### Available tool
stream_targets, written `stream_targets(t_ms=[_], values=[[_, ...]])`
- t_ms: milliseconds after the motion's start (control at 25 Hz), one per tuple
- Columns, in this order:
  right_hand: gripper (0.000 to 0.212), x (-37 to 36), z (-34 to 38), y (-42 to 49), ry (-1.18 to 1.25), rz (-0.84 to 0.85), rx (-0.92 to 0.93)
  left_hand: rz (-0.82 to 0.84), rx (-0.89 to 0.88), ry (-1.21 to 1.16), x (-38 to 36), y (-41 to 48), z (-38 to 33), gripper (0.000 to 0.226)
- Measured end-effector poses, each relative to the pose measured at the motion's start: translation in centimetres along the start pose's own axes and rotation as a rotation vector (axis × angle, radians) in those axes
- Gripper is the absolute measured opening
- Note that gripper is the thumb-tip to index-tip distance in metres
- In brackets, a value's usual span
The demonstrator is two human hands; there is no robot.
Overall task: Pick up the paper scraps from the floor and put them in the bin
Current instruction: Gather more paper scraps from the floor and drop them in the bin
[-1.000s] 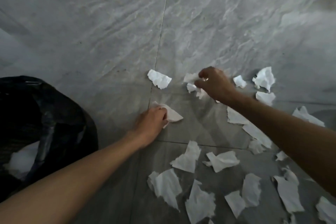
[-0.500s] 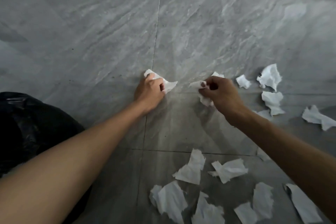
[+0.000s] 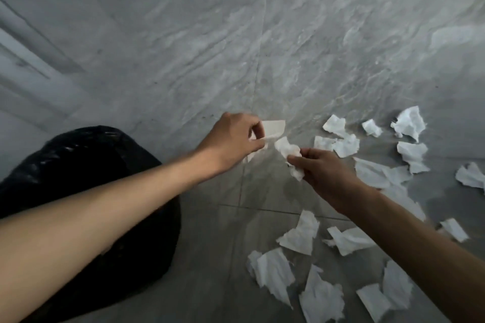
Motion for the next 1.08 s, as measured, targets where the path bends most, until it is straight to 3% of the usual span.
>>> stream_targets(t_ms=[160, 320, 440, 560, 720, 800, 920, 1080], values=[[0.009, -6.8, 0.5, -2.4, -0.034, 0.12, -0.026, -0.146, 0.012, -0.038, 10.9, -5.5, 0.8, 0.014], [0.015, -14.3, 0.8, -5.3, -0.013, 0.241, -0.118, -0.281, 0.119, -0.071, 16.6, -12.4, 5.2, 0.013], [0.025, -20.0, 2.1, -7.4, -0.124, 0.354, -0.053, -0.322, 0.295, -0.066, 16.0, -17.4, 11.2, 0.014], [0.021, -25.3, 3.5, -9.3, -0.297, 0.475, 0.072, -0.22, 0.459, 0.05, 12.5, -20.8, 17.0, 0.011], [0.014, -31.9, 2.4, -9.6, -0.829, 0.512, 0.354, -0.003, 0.606, 0.037, 8.0, -23.8, 21.9, 0.008], [0.023, -34.1, 0.0, -9.3, -1.071, 0.558, 0.364, 0.018, 0.629, 0.042, 7.6, -24.5, 22.8, 0.019], [0.039, -34.2, -3.4, -8.7, -0.973, 0.642, 0.076, -0.131, 0.654, 0.064, 9.3, -24.9, 22.6, 0.032], [0.032, -31.6, -0.2, -8.6, -0.874, 0.565, 0.109, -0.286, 0.622, 0.047, 11.0, -23.9, 19.5, 0.042]])
Point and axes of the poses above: each hand's wrist, its own y-axis towards the middle knuckle, its own x-axis out of the back of the hand, z = x × y, the point moved 10 cm from there along y, towards the middle knuckle, and after that the axes turned 11 degrees about y, right-handed, at the moved point
